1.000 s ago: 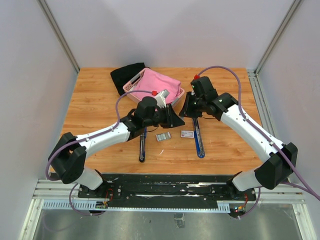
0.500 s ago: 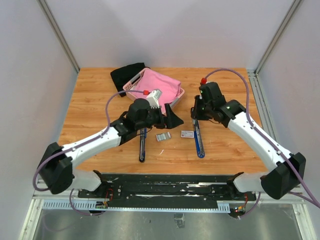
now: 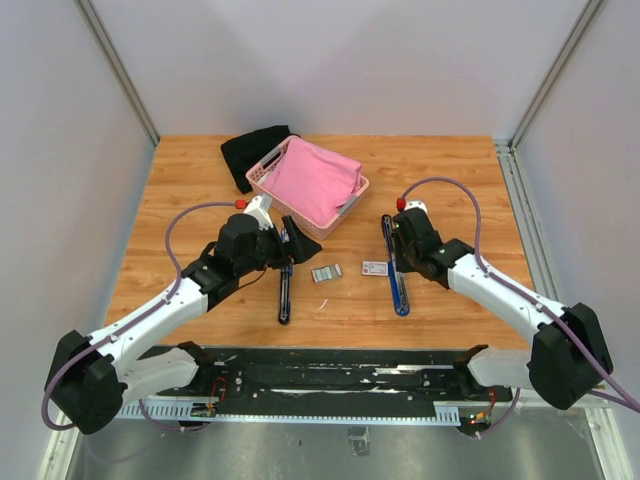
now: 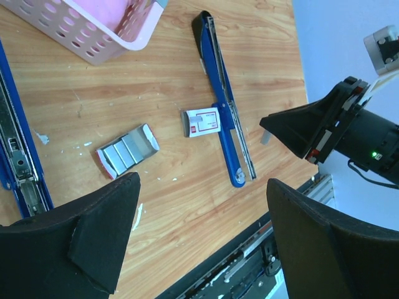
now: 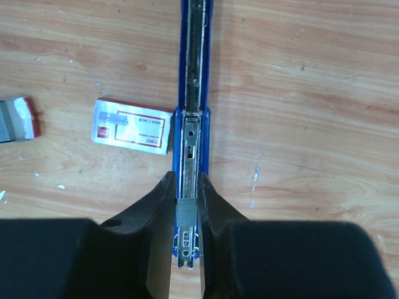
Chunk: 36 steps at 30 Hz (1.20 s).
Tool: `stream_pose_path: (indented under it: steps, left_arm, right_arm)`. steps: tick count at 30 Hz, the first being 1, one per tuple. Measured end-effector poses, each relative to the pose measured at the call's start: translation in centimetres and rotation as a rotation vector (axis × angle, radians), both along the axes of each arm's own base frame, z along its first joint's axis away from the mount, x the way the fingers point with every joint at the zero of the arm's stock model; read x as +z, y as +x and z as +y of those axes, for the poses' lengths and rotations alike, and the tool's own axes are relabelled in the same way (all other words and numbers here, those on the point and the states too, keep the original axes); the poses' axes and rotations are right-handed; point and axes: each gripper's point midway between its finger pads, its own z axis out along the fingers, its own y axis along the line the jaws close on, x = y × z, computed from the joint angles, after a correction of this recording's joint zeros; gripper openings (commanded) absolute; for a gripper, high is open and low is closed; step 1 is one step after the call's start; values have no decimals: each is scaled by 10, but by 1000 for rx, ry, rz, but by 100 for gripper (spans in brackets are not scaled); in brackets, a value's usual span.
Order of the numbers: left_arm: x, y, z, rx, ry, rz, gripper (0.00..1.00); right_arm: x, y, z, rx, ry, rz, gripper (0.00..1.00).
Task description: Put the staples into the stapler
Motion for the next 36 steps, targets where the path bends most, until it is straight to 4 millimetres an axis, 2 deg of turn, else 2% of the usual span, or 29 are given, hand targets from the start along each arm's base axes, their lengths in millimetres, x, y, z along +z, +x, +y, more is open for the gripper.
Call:
stream_pose_path:
  steps: [11,36]
  left_arm:
    - [-1,0,2,7,5,4,87]
    - [-3,-2,5,10,16,17,87]
  right_arm:
    - [-20,1,-7,-36,7,-52,13]
    - [-42,0,-3,-56,7,-14,13]
